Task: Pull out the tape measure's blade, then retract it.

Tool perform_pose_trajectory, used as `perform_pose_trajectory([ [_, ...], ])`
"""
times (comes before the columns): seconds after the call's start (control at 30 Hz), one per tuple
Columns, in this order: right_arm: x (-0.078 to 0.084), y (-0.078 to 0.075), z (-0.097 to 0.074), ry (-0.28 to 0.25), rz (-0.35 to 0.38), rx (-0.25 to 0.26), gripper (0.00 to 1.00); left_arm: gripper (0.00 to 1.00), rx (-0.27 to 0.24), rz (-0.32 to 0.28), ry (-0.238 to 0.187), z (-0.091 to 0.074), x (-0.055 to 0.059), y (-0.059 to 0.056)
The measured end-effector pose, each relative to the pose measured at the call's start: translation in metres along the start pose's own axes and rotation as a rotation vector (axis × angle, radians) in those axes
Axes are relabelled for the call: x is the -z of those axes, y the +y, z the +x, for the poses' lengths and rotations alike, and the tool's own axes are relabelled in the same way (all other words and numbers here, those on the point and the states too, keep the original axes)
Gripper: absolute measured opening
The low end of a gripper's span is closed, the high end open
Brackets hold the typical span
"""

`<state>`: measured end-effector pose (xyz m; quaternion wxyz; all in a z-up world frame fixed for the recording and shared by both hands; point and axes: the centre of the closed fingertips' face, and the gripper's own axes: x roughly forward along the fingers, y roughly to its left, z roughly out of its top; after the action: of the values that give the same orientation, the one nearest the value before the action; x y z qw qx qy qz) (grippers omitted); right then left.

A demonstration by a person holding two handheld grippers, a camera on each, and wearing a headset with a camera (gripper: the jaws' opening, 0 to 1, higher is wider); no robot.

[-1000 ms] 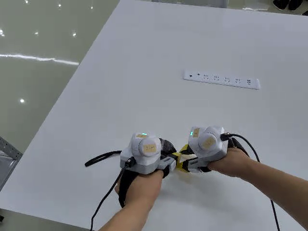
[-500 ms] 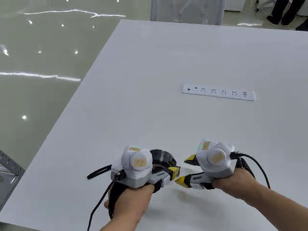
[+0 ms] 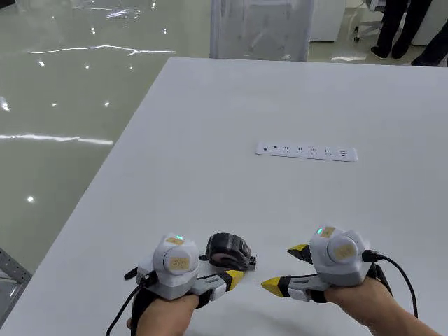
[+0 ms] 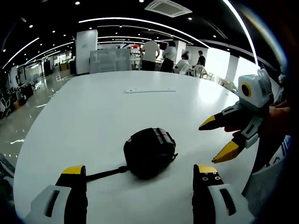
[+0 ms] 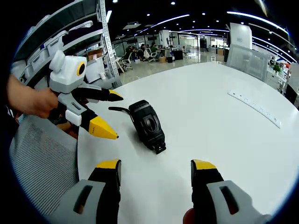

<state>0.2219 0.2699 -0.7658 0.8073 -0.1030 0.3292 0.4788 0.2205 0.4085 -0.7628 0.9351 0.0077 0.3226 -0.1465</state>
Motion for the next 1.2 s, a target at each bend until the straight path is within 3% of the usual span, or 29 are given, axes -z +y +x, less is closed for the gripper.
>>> perform_pose_trajectory([
  [0.27,0.003,0.001,-0.036,-0.065,0.102,0.072,0.73,0.99,0.085,0.015,0.038,-0.022,0.011,-0.007],
  [0.53,0.001,0.010,-0.071,-0.119,0.146,0.107,0.80,1.00,0.111,0.034,0.038,-0.046,0.018,-0.003],
  [0.63,-0.001,0.016,-0.083,-0.136,0.151,0.116,0.83,1.00,0.130,0.058,0.059,-0.057,0.021,-0.005],
  [0.93,0.002,0.035,-0.113,-0.153,0.166,0.134,0.93,1.00,0.131,0.034,0.013,-0.084,0.012,-0.002],
  [1.2,0.005,0.043,-0.142,-0.162,0.177,0.164,0.98,1.00,0.150,0.059,-0.001,-0.104,0.007,-0.002],
])
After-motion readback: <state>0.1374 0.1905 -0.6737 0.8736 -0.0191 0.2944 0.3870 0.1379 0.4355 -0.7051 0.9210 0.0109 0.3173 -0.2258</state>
